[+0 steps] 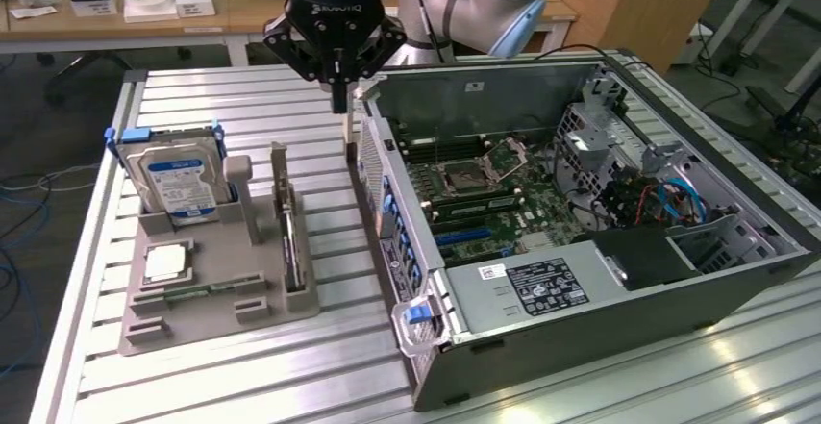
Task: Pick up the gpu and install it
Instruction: 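Reach for the gpu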
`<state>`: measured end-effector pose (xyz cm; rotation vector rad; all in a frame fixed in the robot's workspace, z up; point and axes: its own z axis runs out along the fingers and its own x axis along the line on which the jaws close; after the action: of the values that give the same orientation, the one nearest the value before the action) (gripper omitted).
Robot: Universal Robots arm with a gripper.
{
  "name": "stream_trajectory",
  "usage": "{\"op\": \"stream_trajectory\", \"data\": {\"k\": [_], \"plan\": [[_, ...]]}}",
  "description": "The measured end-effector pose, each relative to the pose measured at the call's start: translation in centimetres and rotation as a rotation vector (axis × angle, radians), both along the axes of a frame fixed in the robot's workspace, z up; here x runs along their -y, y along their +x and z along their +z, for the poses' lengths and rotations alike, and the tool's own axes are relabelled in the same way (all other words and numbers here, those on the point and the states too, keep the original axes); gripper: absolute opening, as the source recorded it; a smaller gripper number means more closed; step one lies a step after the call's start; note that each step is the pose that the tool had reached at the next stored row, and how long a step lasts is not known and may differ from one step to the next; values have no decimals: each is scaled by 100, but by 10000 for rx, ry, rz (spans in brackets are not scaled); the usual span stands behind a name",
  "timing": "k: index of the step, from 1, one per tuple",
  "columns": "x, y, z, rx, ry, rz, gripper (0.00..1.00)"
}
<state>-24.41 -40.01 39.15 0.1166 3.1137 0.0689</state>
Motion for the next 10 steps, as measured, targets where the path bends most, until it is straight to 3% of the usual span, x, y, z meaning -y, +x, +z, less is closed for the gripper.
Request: {"op": "stream_trajectory", "data": {"k": [10], "plan": [[1,-123,-3,0,0,0,11]]}}
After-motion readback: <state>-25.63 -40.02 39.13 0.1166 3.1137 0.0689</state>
